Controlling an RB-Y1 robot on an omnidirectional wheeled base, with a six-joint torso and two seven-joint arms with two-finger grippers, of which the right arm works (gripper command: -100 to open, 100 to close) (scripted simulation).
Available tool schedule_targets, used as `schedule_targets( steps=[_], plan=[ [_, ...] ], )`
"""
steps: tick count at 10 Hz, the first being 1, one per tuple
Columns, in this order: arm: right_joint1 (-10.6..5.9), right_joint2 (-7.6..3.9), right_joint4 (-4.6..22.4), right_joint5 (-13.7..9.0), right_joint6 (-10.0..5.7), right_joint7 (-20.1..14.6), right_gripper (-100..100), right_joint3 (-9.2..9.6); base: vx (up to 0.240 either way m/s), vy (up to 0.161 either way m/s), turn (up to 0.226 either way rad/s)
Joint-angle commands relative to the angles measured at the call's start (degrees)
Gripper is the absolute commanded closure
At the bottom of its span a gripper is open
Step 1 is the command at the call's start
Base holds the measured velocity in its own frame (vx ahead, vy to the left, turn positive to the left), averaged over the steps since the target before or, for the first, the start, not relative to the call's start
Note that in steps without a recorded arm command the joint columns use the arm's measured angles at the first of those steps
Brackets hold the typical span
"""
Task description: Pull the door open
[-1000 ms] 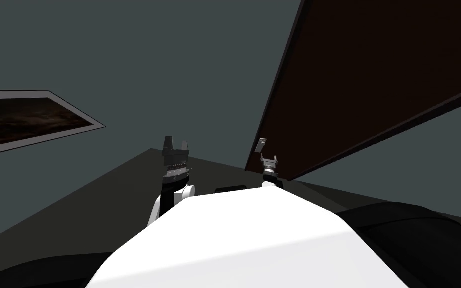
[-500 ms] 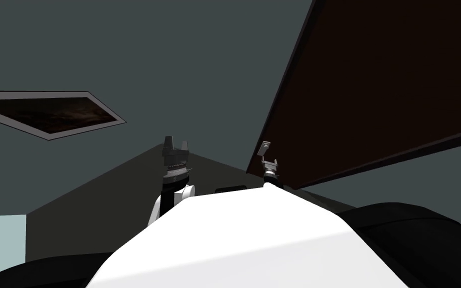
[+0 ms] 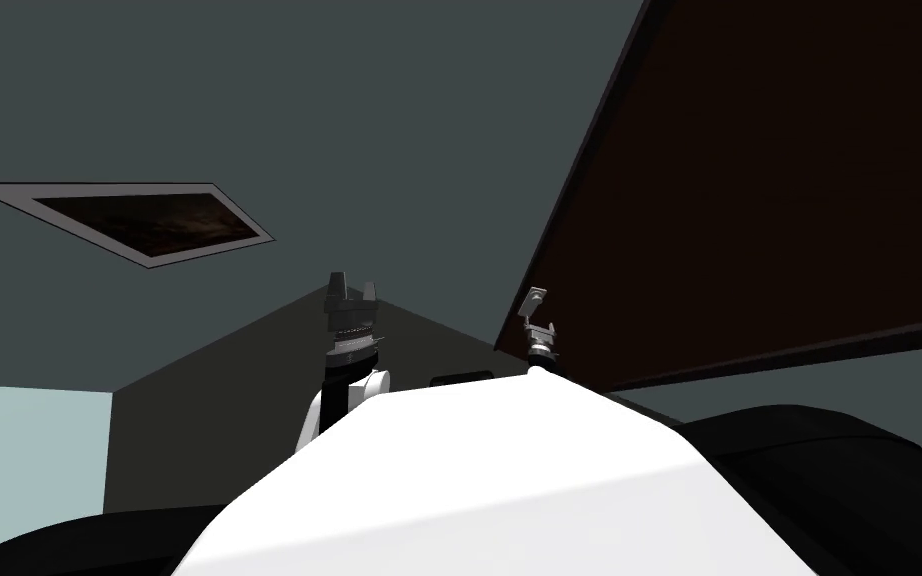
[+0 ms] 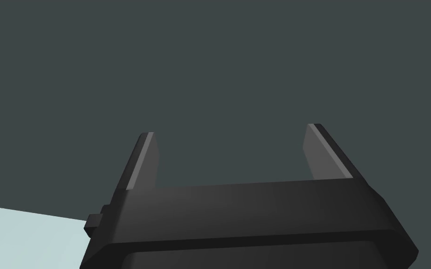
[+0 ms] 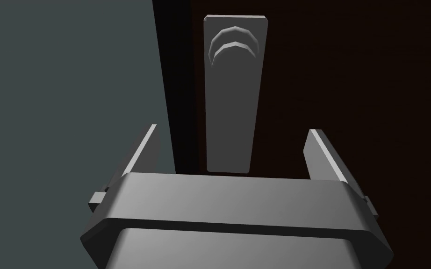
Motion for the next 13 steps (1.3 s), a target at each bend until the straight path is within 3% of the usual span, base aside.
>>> schedule_targets(
  steps=[1,5,6,10,11,12,13],
  plan=[
    [-0.56,-1.12,1.3,-0.2,0.70,-1.7,-100,-0.95,0.089,-0.016,0.006],
    [-2.08,-4.14,4.9,-0.6,2.58,-6.2,-100,-3.48,0.142,-0.003,0.019],
    [-2.74,-5.45,6.5,-0.7,3.40,-8.1,-100,-4.59,0.122,-0.007,0.017],
    [-3.96,-7.88,9.4,-1.1,4.92,-11.8,-100,-6.64,0.113,-0.008,0.013],
    [-3.69,-7.50,8.7,-1.2,4.72,-10.9,-100,-6.37,0.043,-0.007,0.005],
    [-3.69,-7.50,8.7,-1.2,4.72,-10.9,100,-6.37,-0.006,0.000,-0.005],
    [-3.69,-7.50,8.7,-1.2,4.72,-10.9,100,-6.37,-0.017,-0.002,-0.006]
  ],
)
